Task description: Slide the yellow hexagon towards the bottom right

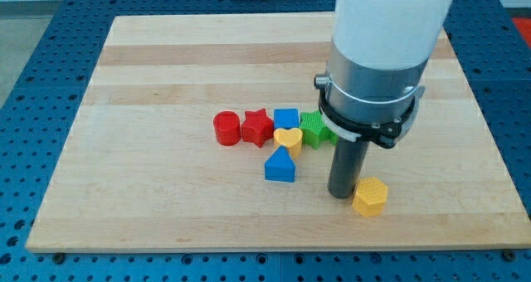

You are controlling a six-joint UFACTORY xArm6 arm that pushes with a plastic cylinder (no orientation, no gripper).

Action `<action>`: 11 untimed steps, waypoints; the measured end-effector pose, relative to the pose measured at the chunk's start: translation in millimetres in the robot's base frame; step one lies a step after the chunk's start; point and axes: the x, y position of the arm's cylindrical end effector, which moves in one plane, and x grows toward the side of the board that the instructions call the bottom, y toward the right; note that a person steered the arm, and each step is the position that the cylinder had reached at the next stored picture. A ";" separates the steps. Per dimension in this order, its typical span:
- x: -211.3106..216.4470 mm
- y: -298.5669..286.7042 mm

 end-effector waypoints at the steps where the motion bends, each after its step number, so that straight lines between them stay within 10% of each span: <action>1: 13.6 -6.1; 11: 2.2 45.7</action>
